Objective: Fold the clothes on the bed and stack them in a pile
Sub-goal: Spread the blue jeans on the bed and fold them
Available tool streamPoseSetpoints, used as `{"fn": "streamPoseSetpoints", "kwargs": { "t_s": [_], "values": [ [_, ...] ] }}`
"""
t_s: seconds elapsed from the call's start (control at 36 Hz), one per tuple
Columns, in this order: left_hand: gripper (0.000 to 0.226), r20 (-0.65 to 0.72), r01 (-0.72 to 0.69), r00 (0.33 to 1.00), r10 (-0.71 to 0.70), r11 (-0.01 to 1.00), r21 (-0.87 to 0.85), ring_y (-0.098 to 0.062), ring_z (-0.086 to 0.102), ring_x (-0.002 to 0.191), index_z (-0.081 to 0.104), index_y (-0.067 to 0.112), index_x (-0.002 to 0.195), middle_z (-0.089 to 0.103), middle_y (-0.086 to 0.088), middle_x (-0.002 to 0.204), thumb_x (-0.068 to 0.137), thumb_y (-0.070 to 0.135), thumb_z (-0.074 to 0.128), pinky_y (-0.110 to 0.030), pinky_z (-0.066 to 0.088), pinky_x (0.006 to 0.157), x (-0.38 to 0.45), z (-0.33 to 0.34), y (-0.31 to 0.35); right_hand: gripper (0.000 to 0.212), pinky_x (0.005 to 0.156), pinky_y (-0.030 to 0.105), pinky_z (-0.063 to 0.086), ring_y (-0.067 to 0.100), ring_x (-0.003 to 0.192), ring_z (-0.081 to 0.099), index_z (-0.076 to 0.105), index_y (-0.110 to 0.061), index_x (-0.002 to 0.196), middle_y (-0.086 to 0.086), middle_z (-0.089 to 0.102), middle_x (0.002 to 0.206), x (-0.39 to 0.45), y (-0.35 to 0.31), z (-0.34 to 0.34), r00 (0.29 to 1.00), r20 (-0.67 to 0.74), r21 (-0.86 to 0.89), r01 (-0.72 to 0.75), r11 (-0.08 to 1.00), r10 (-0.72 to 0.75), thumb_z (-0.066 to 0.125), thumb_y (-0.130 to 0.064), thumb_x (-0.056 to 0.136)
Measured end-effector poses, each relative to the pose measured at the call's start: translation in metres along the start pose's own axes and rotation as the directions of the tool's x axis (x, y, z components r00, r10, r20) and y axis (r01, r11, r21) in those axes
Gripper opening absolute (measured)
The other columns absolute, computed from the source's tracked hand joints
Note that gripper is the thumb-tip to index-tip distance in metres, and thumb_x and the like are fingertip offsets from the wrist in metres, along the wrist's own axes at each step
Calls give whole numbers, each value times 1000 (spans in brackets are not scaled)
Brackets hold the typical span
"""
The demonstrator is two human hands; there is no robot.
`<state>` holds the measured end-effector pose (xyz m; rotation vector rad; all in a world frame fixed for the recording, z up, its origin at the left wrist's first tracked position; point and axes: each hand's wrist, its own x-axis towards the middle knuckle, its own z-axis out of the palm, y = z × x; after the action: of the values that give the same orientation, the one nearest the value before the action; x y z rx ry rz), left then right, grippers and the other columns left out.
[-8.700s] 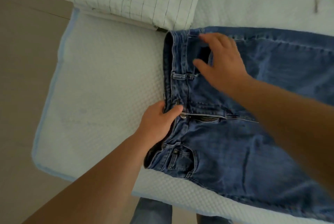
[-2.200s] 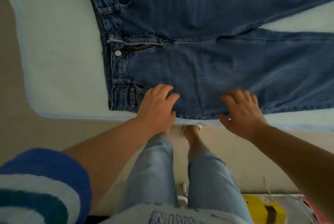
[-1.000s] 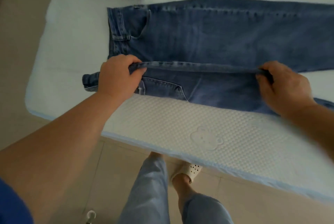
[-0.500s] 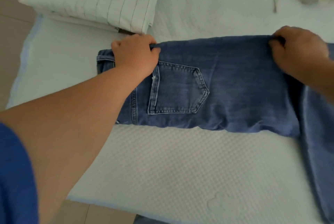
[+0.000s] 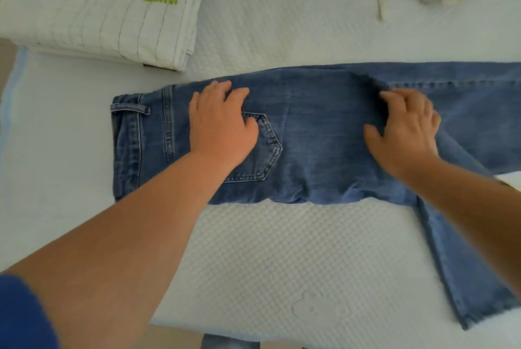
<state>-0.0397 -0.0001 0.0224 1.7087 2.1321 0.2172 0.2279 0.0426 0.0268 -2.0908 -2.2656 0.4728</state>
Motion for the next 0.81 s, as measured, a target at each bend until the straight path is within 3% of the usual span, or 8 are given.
{"fn": "streamPoseSetpoints", "kwargs": {
  "t_s": [0.19, 0.31, 0.39, 0.5, 0.61, 0.72, 0.81],
  "values": [
    [32, 243, -21, 968, 56, 990, -141, -24, 45, 116, 64, 19, 115, 56, -4, 120, 84, 23, 58, -32, 30, 96, -47, 15, 78, 57, 103, 43, 21, 21, 120, 26, 47, -13, 129, 8, 41, 131, -109, 54, -20, 968, 123, 26, -222, 975, 218, 67, -28, 77],
    [33, 301, -148, 936, 182, 980, -133, -24, 45, 115, 63, 18, 116, 56, -3, 118, 84, 22, 59, -32, 31, 97, -69, 26, 117, 70, 103, 42, 26, 25, 123, 26, 35, -18, 135, 6, 33, 135, -157, 99, -26, 880, 298, -124, -348, 929, 369, 63, -49, 79],
    [37, 302, -252, 913, 275, 961, -114, -25, 48, 114, 62, 17, 117, 57, -3, 118, 81, 25, 63, -34, 34, 94, -77, 42, 146, 83, 102, 42, 29, 25, 125, 29, 26, -20, 140, 5, 31, 137, -178, 131, -16, 840, 377, -212, -332, 919, 390, 57, -64, 77],
    [58, 307, -314, 895, 324, 946, -84, -25, 43, 122, 54, 18, 129, 49, -4, 134, 76, 39, 68, -37, 32, 99, -77, 72, 190, 102, 105, 43, 28, 23, 131, 21, 12, -21, 147, 1, 21, 143, -187, 166, 3, 826, 473, -169, -258, 951, 308, 57, -71, 71],
    [65, 352, -347, 873, 338, 937, -40, -27, 36, 130, 48, 22, 135, 38, -7, 145, 75, 38, 68, -38, 28, 103, -83, 101, 238, 96, 109, 42, 24, 22, 135, 14, 6, -19, 149, 0, 14, 147, -195, 183, 14, 830, 520, -115, -166, 979, 202, 59, -55, 78],
    [72, 476, -316, 846, 242, 945, 81, -32, 29, 133, 37, 25, 142, 17, -12, 154, 77, 34, 66, -41, 27, 107, -81, 124, 272, 78, 107, 44, 32, 24, 132, 17, 10, -15, 149, 3, 17, 145, -182, 195, 18, 840, 521, -18, -167, 986, 152, 53, -24, 84],
    [71, 519, -332, 834, 190, 923, 196, -35, 29, 129, 35, 27, 143, 13, -10, 155, 78, 34, 64, -43, 28, 105, -83, 136, 281, 72, 101, 42, 39, 24, 132, 19, 14, -16, 149, 3, 20, 145, -184, 206, 19, 843, 529, 41, -146, 988, 103, 49, -11, 86]
  ]
}}
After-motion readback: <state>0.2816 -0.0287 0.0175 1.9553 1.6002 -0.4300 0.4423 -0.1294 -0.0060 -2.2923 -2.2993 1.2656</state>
